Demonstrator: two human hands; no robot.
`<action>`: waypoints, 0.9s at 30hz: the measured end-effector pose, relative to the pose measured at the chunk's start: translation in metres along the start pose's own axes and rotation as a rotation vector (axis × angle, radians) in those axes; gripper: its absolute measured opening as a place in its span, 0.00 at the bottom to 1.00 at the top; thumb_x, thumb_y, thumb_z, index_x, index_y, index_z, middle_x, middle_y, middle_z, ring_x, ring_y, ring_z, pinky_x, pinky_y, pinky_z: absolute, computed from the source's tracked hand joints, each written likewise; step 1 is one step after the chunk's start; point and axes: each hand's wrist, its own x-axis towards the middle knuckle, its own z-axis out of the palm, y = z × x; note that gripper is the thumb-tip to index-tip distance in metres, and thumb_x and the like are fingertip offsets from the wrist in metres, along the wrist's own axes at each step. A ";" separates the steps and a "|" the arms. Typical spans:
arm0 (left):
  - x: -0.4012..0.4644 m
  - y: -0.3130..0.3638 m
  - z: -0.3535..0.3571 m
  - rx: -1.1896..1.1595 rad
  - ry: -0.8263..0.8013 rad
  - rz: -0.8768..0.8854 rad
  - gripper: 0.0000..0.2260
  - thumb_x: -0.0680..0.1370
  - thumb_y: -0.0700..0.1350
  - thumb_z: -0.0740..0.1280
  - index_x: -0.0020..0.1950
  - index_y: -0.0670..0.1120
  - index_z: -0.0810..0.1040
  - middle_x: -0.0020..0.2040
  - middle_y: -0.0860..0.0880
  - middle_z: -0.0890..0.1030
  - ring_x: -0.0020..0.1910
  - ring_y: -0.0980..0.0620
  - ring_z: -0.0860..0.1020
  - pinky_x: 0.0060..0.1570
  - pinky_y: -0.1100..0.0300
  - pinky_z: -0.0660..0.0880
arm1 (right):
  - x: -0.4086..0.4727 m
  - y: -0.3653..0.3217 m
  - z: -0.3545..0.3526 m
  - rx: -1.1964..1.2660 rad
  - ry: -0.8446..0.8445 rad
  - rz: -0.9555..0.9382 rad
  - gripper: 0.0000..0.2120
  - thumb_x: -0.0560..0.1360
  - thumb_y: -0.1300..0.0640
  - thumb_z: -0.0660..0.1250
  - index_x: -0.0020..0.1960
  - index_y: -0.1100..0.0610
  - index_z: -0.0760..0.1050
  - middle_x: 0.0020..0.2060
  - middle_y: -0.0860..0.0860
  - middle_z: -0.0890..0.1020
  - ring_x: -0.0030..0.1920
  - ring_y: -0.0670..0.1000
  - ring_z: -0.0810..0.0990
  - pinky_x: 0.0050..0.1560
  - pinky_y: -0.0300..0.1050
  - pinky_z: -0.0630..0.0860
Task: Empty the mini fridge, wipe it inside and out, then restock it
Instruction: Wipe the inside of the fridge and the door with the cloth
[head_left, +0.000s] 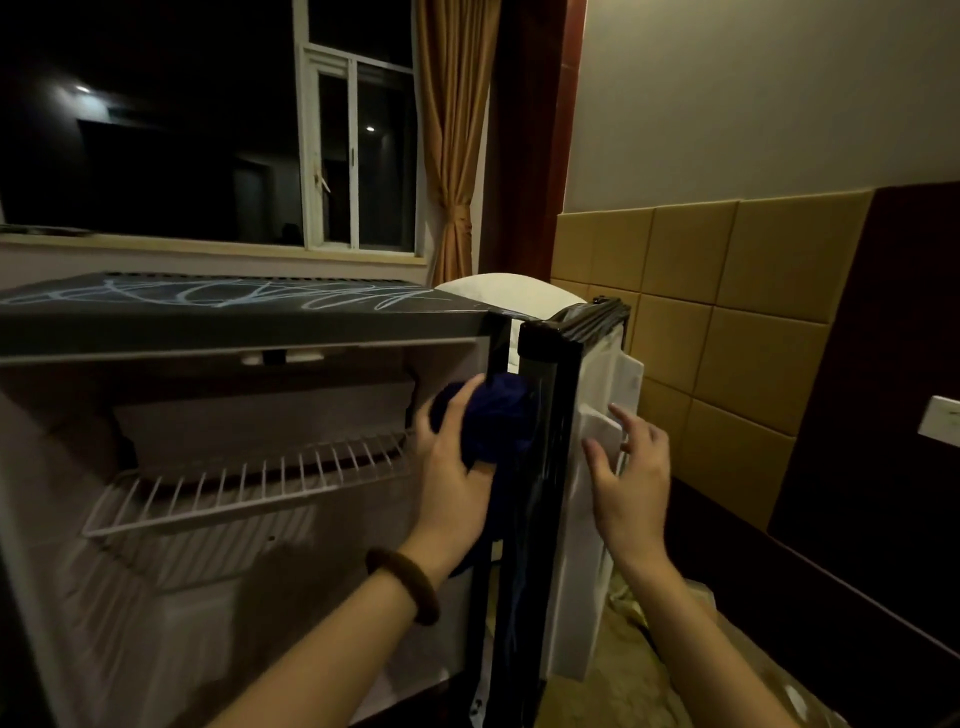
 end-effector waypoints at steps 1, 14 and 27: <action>0.004 -0.002 0.007 0.073 0.040 0.054 0.31 0.74 0.32 0.64 0.61 0.67 0.63 0.70 0.48 0.58 0.67 0.50 0.62 0.67 0.56 0.61 | 0.001 0.002 0.004 -0.001 0.007 -0.005 0.18 0.76 0.58 0.65 0.65 0.53 0.71 0.61 0.53 0.70 0.62 0.51 0.68 0.60 0.42 0.65; -0.004 -0.065 0.029 0.438 0.058 0.449 0.26 0.68 0.37 0.66 0.64 0.54 0.67 0.65 0.49 0.60 0.63 0.47 0.63 0.64 0.55 0.59 | 0.007 0.018 0.033 0.258 0.055 -0.061 0.13 0.78 0.62 0.61 0.61 0.55 0.71 0.50 0.46 0.69 0.49 0.35 0.70 0.45 0.19 0.65; 0.011 -0.059 0.019 0.584 -0.033 0.648 0.34 0.59 0.36 0.77 0.60 0.50 0.68 0.61 0.46 0.62 0.59 0.43 0.63 0.57 0.50 0.67 | 0.019 0.032 0.037 0.301 -0.091 -0.063 0.12 0.79 0.60 0.59 0.59 0.46 0.68 0.55 0.49 0.70 0.51 0.33 0.69 0.49 0.22 0.65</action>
